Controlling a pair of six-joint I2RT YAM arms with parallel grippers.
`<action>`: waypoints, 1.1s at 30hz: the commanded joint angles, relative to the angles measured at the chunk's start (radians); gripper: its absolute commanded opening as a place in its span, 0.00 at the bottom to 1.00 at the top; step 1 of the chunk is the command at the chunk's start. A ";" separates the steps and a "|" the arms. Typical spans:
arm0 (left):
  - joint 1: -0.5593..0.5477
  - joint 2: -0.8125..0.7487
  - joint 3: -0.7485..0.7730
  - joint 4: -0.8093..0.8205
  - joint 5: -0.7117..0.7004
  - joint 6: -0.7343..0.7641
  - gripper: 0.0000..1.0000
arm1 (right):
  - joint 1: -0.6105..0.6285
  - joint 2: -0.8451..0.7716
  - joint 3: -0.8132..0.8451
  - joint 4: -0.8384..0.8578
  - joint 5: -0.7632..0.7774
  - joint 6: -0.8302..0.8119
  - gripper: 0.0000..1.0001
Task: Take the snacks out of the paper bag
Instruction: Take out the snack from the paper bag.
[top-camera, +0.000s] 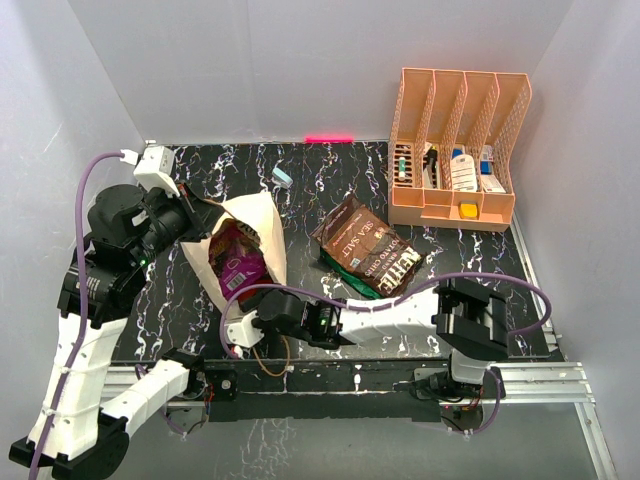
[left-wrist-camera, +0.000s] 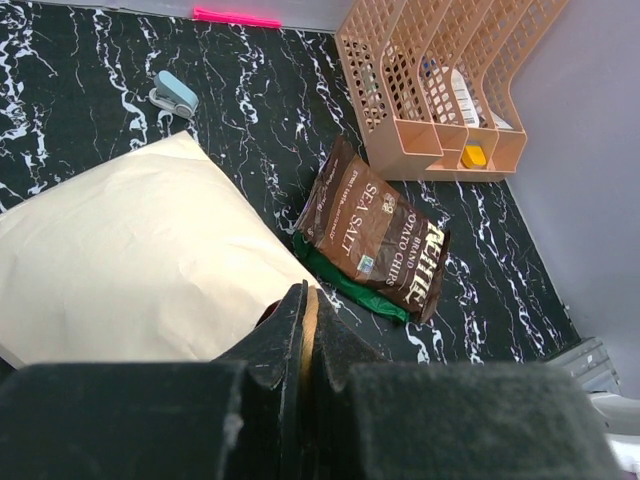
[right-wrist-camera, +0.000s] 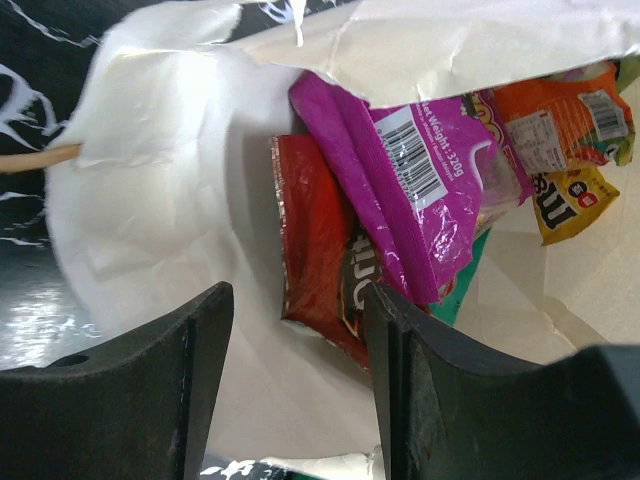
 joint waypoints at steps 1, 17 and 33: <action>-0.003 -0.024 0.031 0.043 0.015 -0.002 0.00 | -0.024 0.041 0.032 0.112 -0.024 -0.074 0.57; -0.004 -0.017 0.039 0.036 0.022 -0.010 0.00 | -0.107 0.201 0.051 0.342 0.031 -0.093 0.45; -0.004 -0.025 -0.010 0.053 0.011 -0.006 0.00 | -0.129 -0.012 0.172 0.063 -0.177 0.255 0.07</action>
